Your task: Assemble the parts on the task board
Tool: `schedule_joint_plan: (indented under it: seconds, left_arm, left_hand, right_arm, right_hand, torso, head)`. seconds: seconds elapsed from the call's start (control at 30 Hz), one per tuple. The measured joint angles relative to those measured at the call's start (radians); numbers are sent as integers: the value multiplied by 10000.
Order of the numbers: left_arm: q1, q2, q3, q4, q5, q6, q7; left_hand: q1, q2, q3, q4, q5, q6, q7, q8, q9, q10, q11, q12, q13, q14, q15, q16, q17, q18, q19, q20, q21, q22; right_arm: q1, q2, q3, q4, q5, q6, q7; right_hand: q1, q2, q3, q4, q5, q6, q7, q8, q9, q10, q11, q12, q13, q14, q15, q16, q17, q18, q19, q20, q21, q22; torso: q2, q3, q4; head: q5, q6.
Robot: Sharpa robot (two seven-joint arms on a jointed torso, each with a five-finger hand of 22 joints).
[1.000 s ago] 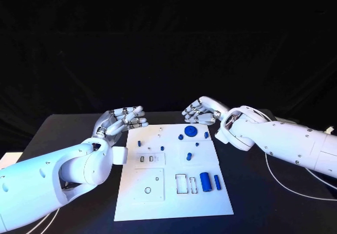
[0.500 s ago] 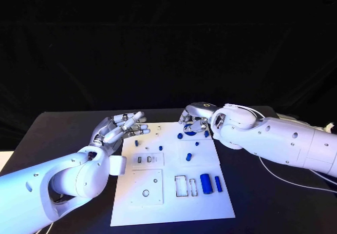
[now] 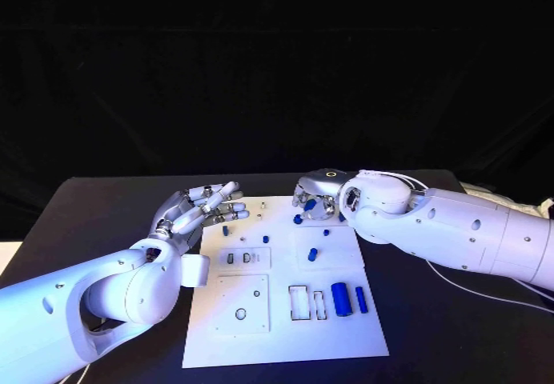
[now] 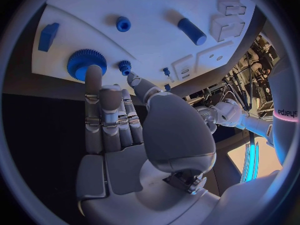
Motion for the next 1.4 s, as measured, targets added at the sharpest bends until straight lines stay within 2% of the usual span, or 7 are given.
schedule_joint_plan:
  seconds: [0.07,0.53,0.7,0.93,1.4]
  left_arm:
    - [1,-5,0,9,4,1,-2]
    - [2,-62,1,62,19,5,-20]
    - [2,-90,1,86,21,5,-29]
    - [4,-114,1,105,22,5,-41]
    - [7,-135,3,109,23,5,-58]
  left_hand:
    - [0,0,0,0,0,0,0,0,0,0,0,0,0,0,0,0,0,0,0,0,0,0]
    - [0,0,-41,-41,0,0,0,-42,1,-1,1,0,-1,-1,1,-43,17,-1,34,34,0,-9]
    - [0,0,-41,-41,0,-1,0,-42,1,-2,2,0,-1,-1,1,-42,16,-1,34,34,0,-9]
    - [0,0,-41,-41,0,0,0,-40,2,-2,2,0,-2,-1,1,-43,36,-1,34,34,-41,-18]
    - [0,-1,-50,-50,0,-1,0,-39,-6,-2,2,-1,-2,-1,1,-42,34,-2,34,34,-40,-17]
  right_arm:
    - [0,49,-8,-45,-64,98,-22]
    - [-25,273,-52,-301,-289,513,-63]
    - [-33,302,-59,-376,-322,612,-62]
    - [-40,374,-72,-461,-352,746,-26]
    - [-60,476,-81,-587,-389,789,104]
  right_hand:
    - [-1,-78,29,29,0,0,0,0,0,6,-2,0,0,0,0,170,195,0,-42,-31,73,48]
    - [39,-118,218,217,0,32,-30,0,0,146,-1,1,-1,-1,0,877,999,-1,-142,0,413,261]
    - [39,-118,332,331,-53,154,-6,1,18,212,-42,1,-2,-1,0,1247,1411,0,-178,-35,551,357]
    - [120,-38,557,466,-174,408,-81,1,47,425,-151,1,-3,-1,0,1594,1780,0,-249,-36,799,491]
    - [120,-38,655,564,-217,477,-79,0,53,504,-144,1,-3,-1,1,1884,2128,1,-249,-36,999,673]
  torso:
    - [8,1,2]
    - [41,-1,30]
    - [51,-11,30]
    - [58,-12,29]
    - [75,-21,35]
  head:
    - [0,0]
    - [72,-37]
    - [78,-56]
    - [77,-83]
    - [77,-109]
